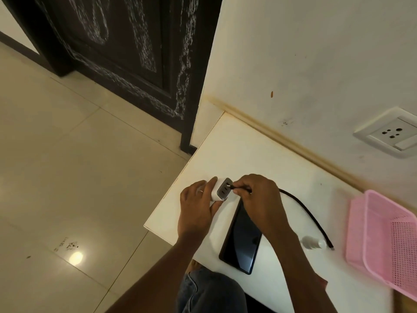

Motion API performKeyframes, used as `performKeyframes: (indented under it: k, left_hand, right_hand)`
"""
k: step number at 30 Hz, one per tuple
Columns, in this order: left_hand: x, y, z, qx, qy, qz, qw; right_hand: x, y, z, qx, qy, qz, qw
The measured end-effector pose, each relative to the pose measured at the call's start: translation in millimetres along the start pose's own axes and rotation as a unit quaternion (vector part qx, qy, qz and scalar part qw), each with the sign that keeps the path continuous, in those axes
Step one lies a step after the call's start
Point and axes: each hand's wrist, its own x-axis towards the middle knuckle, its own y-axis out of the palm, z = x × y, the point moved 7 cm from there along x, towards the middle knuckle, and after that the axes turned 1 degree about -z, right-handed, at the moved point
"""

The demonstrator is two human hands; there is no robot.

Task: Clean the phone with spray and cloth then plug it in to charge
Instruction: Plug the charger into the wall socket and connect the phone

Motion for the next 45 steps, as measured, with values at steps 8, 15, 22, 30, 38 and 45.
performKeyframes:
  k: [8, 15, 22, 30, 38, 45]
  left_hand:
    - [1.5, 0.4, 0.1, 0.015, 0.015, -0.009, 1.0]
    - [0.8, -2.3, -3.8, 0.02, 0.019, -0.003, 1.0]
    - [-1.7, -10.0, -11.9, 0.019, 0.052, -0.046, 0.997]
    - [-2.7, -11.7, -14.0, 0.024, 0.066, -0.069, 0.995]
    - [-6.0, -17.5, -19.5, 0.031, 0.083, -0.093, 0.992]
    - [-5.4, -15.6, -17.0, 0.008, 0.076, -0.092, 0.993]
  right_hand:
    - [-4.2, 3.2, 2.4, -0.052, -0.01, -0.033, 0.998]
    - [-3.5, 9.6, 3.8, -0.102, -0.015, 0.012, 0.995]
    - [-0.4, 12.4, 4.9, -0.125, -0.011, 0.035, 0.991]
    - [0.8, 18.2, 5.3, -0.161, -0.01, 0.054, 0.985]
    - [5.3, 23.5, 4.3, -0.134, 0.005, 0.035, 0.99]
    - [3.6, 27.4, -0.4, -0.104, 0.013, 0.035, 0.994]
